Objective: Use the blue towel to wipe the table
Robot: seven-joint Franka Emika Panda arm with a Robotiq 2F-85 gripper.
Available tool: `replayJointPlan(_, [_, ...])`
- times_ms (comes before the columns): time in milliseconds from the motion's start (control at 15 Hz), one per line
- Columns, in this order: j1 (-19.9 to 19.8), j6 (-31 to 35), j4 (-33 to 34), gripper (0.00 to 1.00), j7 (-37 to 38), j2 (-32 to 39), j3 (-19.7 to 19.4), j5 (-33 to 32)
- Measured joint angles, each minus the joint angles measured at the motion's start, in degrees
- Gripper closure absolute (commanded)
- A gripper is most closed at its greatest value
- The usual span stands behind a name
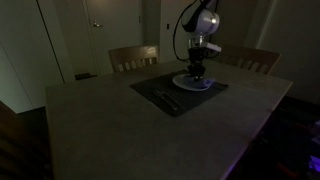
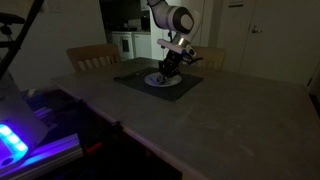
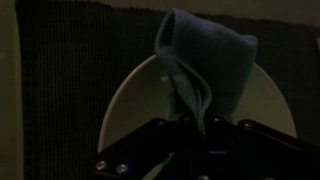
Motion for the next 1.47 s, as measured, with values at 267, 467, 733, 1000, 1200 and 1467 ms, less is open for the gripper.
replayJointPlan(267, [0.5,4.4,0.6,0.98,1.4,0.0,0.0,-0.1])
replayJointPlan(467, [0.9,8.0,1.1,0.98,2.2,0.1,0.0,-0.1])
replayJointPlan(733, [0.8,7.9,2.8,0.98,0.5,1.1,1.0,0.1])
replayJointPlan(1000, [0.1,4.2,5.5,0.98,-4.0,2.8,2.9,0.7])
replayJointPlan(1200, [0.1,-1.2,7.5,0.98,-5.9,4.2,3.2,0.7])
replayJointPlan(1467, [0.1,-9.2,10.4,0.98,-6.3,6.4,2.9,0.1])
